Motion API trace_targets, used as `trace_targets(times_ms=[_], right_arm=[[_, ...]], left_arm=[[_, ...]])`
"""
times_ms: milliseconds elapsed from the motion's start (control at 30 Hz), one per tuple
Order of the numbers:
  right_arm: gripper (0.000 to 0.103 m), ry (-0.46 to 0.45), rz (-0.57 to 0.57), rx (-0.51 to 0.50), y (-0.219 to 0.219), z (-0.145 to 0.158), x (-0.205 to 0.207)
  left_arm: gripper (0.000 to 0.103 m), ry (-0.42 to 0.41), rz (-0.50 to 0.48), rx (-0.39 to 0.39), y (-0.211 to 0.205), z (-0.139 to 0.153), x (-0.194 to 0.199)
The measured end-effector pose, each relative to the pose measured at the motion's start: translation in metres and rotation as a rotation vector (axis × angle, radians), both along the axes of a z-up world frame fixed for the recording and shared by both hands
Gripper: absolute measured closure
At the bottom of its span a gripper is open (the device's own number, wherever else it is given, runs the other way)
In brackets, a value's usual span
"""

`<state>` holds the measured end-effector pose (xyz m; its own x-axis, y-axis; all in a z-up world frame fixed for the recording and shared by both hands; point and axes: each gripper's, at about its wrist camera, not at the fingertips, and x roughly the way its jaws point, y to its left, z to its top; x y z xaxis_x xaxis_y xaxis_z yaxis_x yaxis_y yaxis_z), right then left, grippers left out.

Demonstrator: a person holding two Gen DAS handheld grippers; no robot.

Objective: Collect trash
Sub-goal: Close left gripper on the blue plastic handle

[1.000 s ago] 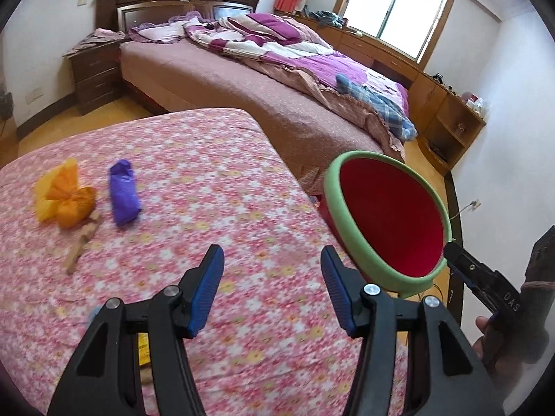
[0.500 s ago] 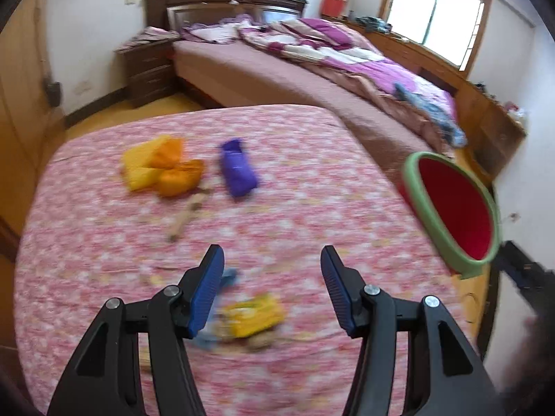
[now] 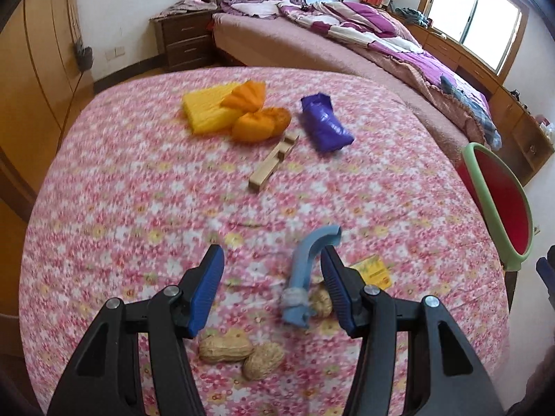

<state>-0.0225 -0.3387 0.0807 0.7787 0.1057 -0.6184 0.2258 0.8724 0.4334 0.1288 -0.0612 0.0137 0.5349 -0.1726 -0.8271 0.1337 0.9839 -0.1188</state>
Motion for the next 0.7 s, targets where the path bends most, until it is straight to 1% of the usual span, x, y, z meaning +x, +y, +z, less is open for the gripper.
trace_targets(times_ms=[133, 200, 267, 300, 333, 400, 433, 467, 533, 700], right_arm=[[0.034, 0.014, 0.012, -0.002, 0.009, -0.003, 0.002], [0.034, 0.018, 0.019, -0.003, 0.012, -0.003, 0.002], [0.034, 0.021, 0.029, -0.007, 0.017, -0.003, 0.002], [0.034, 0.022, 0.035, -0.009, 0.019, -0.003, 0.002], [0.034, 0.024, 0.042, -0.011, 0.022, -0.002, 0.003], [0.034, 0.027, 0.051, -0.014, 0.026, -0.002, 0.005], [0.034, 0.028, 0.057, -0.015, 0.029, -0.002, 0.006], [0.034, 0.030, 0.061, -0.015, 0.030, -0.002, 0.007], [0.034, 0.032, 0.074, -0.016, 0.035, -0.003, 0.010], [0.034, 0.046, 0.133, -0.038, 0.053, -0.006, 0.024]], left_arm=[[0.045, 0.019, -0.016, 0.006, -0.004, -0.011, -0.007], [0.048, -0.002, -0.017, 0.008, -0.005, -0.013, -0.012], [0.065, -0.021, -0.016, 0.030, -0.005, -0.014, -0.014], [0.067, -0.023, -0.013, 0.038, -0.004, -0.015, -0.014], [0.068, -0.025, -0.012, 0.029, -0.002, -0.016, -0.014], [0.077, -0.032, -0.017, 0.012, -0.001, -0.016, -0.015], [0.085, -0.031, -0.022, 0.002, 0.001, -0.015, -0.016], [0.088, -0.026, -0.026, -0.018, 0.003, -0.014, -0.016], [0.088, -0.024, -0.015, -0.049, 0.011, -0.010, -0.017], [0.088, -0.059, 0.019, -0.114, 0.036, 0.009, -0.022]])
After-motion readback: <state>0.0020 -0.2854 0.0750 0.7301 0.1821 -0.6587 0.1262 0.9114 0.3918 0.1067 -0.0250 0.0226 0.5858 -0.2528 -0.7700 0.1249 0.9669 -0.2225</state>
